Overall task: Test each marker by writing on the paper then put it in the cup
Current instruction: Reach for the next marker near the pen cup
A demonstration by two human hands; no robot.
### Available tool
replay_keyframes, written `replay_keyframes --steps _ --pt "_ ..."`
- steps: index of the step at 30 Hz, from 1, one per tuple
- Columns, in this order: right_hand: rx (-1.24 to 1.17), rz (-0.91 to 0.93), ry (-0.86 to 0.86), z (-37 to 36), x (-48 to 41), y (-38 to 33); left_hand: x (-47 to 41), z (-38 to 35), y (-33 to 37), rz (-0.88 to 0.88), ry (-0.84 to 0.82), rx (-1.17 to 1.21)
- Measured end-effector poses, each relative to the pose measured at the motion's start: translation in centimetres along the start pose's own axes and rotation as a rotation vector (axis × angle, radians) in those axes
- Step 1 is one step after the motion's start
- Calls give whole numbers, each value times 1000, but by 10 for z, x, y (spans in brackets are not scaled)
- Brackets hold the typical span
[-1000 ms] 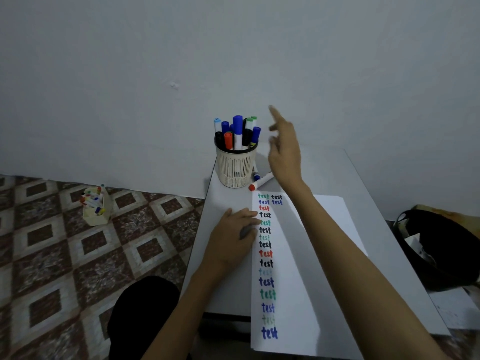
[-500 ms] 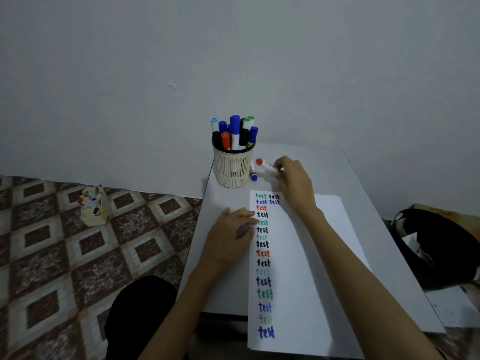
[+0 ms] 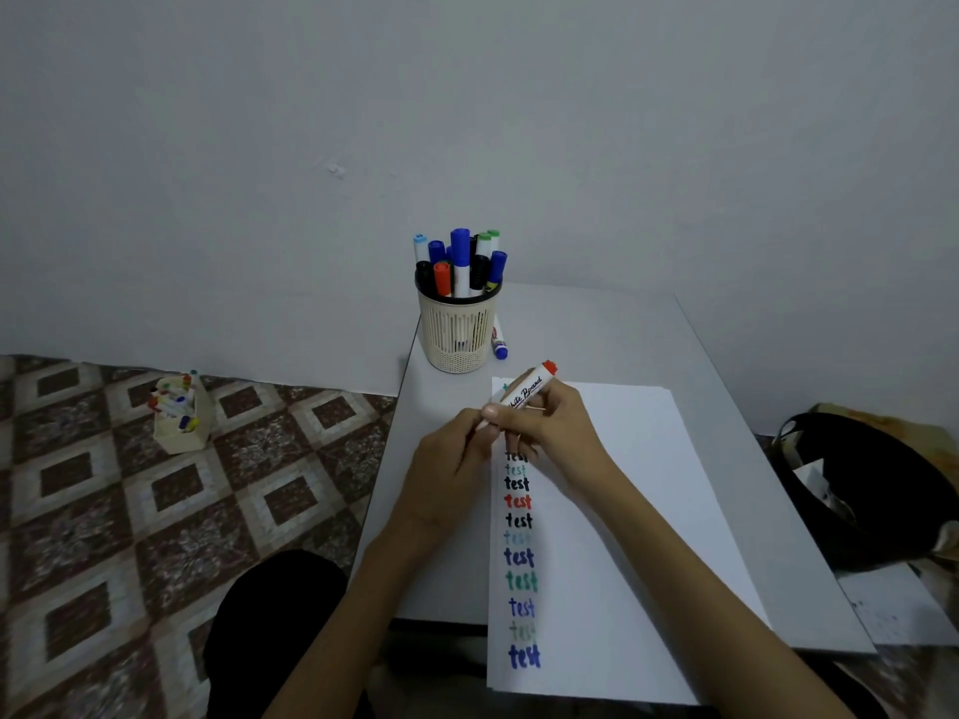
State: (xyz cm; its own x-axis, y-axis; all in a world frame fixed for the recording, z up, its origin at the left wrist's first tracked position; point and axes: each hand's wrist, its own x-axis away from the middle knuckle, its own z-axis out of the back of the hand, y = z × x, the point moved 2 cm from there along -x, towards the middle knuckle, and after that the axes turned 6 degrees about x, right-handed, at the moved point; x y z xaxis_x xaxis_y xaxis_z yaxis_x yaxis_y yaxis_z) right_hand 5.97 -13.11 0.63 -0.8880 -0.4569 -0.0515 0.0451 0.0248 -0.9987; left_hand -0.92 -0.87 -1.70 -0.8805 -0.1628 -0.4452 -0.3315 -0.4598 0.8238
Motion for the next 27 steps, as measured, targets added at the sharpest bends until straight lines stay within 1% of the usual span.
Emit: replay_keyframes --steps 2,6,15,18,22,24,27 --pt "31 36 28 -1 1 -3 -1 -1 0 14 -25 -11" --pt "53 54 -7 -1 -1 -6 -2 -2 -3 3 -33 -4" --pt "-138 6 -59 -3 -4 2 -4 -2 -6 -9 3 36" --pt "-138 57 -124 0 -8 0 -4 -1 -5 -16 10 89" --pt "-70 130 -233 10 -11 -11 -3 3 -7 4 42 144" --pt "-99 158 -187 18 -15 -18 -3 4 -6 11 78 129" --pt "-271 150 46 40 -29 -22 -2 3 -8 47 99 43"
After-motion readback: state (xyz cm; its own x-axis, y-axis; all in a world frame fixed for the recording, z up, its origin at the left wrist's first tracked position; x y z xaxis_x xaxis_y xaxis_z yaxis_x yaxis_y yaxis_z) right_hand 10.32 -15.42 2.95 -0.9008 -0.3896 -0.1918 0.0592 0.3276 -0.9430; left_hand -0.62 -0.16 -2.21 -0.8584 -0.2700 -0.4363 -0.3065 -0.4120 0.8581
